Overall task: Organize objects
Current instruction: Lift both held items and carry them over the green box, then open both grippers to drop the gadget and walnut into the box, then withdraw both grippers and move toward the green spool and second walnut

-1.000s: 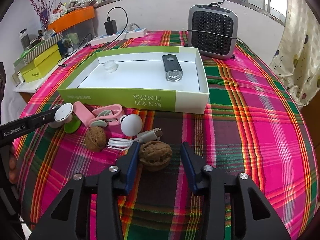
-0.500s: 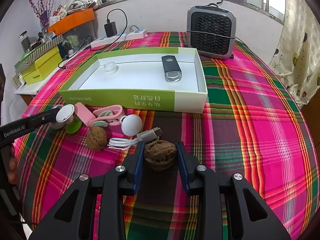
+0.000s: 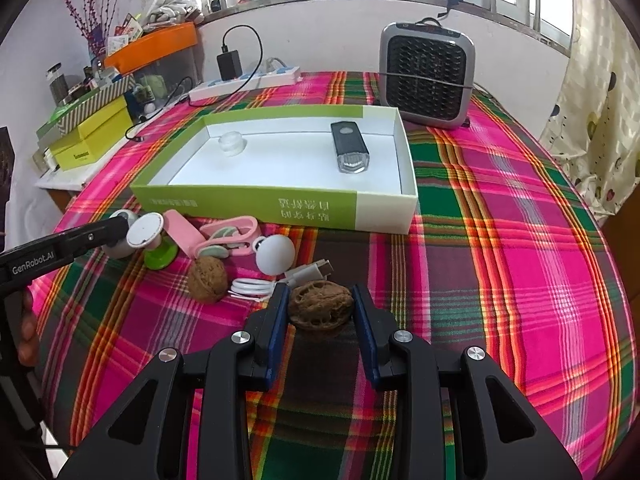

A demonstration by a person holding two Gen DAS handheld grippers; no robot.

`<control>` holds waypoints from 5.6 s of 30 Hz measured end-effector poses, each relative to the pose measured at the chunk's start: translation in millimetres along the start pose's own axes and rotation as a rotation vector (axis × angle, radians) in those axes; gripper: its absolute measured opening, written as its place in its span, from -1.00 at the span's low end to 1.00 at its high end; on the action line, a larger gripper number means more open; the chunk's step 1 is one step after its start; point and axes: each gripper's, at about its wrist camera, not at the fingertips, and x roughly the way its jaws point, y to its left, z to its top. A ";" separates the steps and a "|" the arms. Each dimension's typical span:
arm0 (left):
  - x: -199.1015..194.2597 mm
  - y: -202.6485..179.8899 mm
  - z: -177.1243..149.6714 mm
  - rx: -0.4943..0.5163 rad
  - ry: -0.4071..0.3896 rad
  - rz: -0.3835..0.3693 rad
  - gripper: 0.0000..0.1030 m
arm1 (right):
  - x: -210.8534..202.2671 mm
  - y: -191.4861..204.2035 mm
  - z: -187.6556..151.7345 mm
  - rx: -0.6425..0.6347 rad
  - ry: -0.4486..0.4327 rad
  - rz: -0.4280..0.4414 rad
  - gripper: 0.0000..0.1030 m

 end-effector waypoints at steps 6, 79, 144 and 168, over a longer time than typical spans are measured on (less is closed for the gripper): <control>-11.6 -4.2 6.1 0.010 -0.024 -0.009 -0.54 | -8.2 0.6 7.3 -0.003 -0.027 0.003 -0.36; 96.7 -27.2 95.9 0.127 0.078 0.013 -0.52 | 124.0 23.1 134.1 -0.193 0.098 0.045 -0.35; 10.4 -25.8 46.9 0.096 -0.039 0.027 -0.28 | 27.7 21.5 96.3 -0.100 -0.054 0.026 -0.01; -23.4 -20.2 -12.7 0.094 -0.024 0.018 -0.28 | -12.4 32.8 17.8 -0.097 -0.081 0.087 -0.01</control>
